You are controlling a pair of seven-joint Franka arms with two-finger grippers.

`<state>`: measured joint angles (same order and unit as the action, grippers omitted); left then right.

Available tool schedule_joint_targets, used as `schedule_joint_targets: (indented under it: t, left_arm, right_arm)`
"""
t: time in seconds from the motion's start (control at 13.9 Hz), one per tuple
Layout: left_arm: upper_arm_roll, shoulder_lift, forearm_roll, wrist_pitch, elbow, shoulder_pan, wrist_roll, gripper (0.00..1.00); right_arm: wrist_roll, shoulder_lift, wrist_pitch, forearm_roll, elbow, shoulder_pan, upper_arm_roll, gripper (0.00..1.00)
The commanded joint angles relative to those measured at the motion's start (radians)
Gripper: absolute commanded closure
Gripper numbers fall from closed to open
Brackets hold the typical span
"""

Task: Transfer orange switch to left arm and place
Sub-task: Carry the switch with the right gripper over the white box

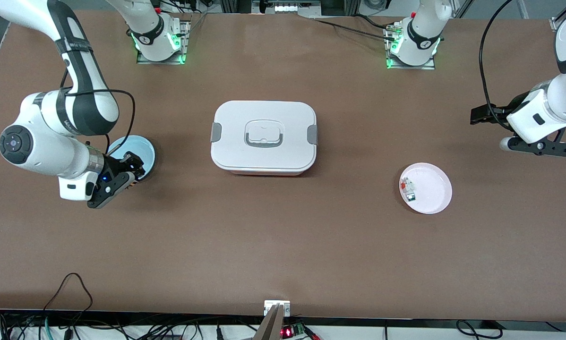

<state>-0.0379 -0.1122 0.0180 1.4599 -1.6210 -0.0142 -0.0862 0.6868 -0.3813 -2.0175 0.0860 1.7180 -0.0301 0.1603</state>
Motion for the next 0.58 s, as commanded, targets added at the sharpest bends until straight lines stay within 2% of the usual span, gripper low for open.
schedule_joint_targets:
  t: [0.0,0.36,0.5]
  left_arm:
    - [0.000,0.003,-0.004,-0.021,0.016,-0.001,0.005,0.00]
    - [-0.002,0.003,-0.004,-0.023,0.015,-0.001,0.005,0.00]
    - [0.000,0.003,-0.004,-0.023,0.016,-0.001,0.005,0.00]
  right_arm:
    - [0.132,0.016,0.033,0.104,-0.029,0.001,0.036,0.92]
    - [0.308,0.038,0.033,0.288,-0.046,0.065,0.064,0.94]
    - [0.350,0.038,0.033,0.372,-0.087,0.111,0.067,0.96]
